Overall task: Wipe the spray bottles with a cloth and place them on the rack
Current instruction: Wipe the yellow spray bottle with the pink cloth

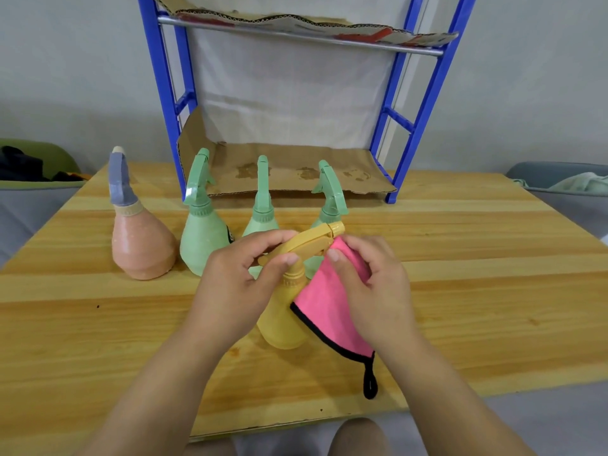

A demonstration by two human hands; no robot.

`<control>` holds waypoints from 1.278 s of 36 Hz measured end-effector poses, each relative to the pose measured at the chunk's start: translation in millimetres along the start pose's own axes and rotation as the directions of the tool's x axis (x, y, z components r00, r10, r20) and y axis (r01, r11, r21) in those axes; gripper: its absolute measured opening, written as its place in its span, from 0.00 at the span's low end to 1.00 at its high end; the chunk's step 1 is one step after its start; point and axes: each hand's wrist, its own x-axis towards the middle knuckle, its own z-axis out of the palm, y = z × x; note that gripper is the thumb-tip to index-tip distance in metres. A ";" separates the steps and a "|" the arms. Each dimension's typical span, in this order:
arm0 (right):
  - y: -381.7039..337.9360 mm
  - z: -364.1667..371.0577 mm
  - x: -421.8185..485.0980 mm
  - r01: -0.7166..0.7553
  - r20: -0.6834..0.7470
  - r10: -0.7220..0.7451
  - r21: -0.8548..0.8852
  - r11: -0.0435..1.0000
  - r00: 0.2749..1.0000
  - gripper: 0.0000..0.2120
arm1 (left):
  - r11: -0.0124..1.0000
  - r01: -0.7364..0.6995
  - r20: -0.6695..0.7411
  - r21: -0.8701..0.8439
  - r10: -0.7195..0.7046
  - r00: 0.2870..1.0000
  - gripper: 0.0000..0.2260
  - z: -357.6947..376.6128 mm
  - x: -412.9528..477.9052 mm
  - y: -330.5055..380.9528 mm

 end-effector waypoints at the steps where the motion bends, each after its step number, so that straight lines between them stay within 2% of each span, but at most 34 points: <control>1: 2.5 -0.1 -0.9 -0.002 0.005 0.002 -0.020 1.000 1.000 0.13 | 1.000 0.003 -0.003 -0.004 -0.003 1.000 0.11 0.3 -0.3 -0.4; 5: 12.4 -4.1 -5.2 -0.015 0.037 0.019 -0.117 0.993 0.999 0.14 | 1.000 0.010 -0.008 -0.006 -0.010 1.000 0.11 0.8 -1.1 -0.4; 8: 13.8 -10.3 -3.9 -0.022 0.078 0.032 -0.123 0.992 0.996 0.14 | 1.000 0.016 -0.007 -0.008 -0.016 1.000 0.10 0.4 -1.8 0.5; 12: 5.0 -15.8 2.9 -0.020 0.124 0.022 -0.018 1.000 0.992 0.08 | 1.000 0.011 0.006 -0.007 -0.011 1.000 0.08 0.3 -2.3 1.8; 15: -0.7 -13.2 5.4 -0.027 0.124 0.022 0.041 0.999 0.992 0.11 | 1.000 0.002 0.014 0.019 -0.002 1.000 0.11 -0.2 -2.0 1.1; 21: 6.9 -9.4 -4.7 0.023 0.105 -0.021 -0.011 1.000 0.994 0.14 | 0.999 -0.028 0.025 0.042 0.027 0.999 0.12 -0.2 -3.8 0.2; 29: 16.1 -22.7 -22.5 0.005 0.197 0.015 -0.104 0.995 0.980 0.14 | 0.990 -0.039 0.027 0.138 0.035 0.999 0.11 1.0 -1.8 -4.6; 33: 14.9 -30.8 -27.7 -0.052 0.254 0.058 -0.030 0.998 0.965 0.09 | 0.955 -0.107 0.014 0.275 0.107 0.994 0.13 0.7 -0.4 -3.2; 37: 13.2 -33.0 -29.6 -0.054 0.216 0.047 0.025 0.998 0.975 0.09 | 0.908 -0.209 -0.023 0.364 0.233 0.972 0.15 3.6 -0.4 2.2; 42: 3.9 -35.3 -28.9 -0.044 0.190 0.022 0.115 0.992 0.981 0.10 | 0.871 -0.312 0.019 0.380 0.330 0.944 0.13 8.9 2.1 4.0; 46: -6.2 -36.8 -26.3 0.006 0.133 -0.025 0.144 0.990 0.991 0.11 | 0.882 -0.320 0.010 0.346 0.338 0.941 0.12 7.2 3.8 2.3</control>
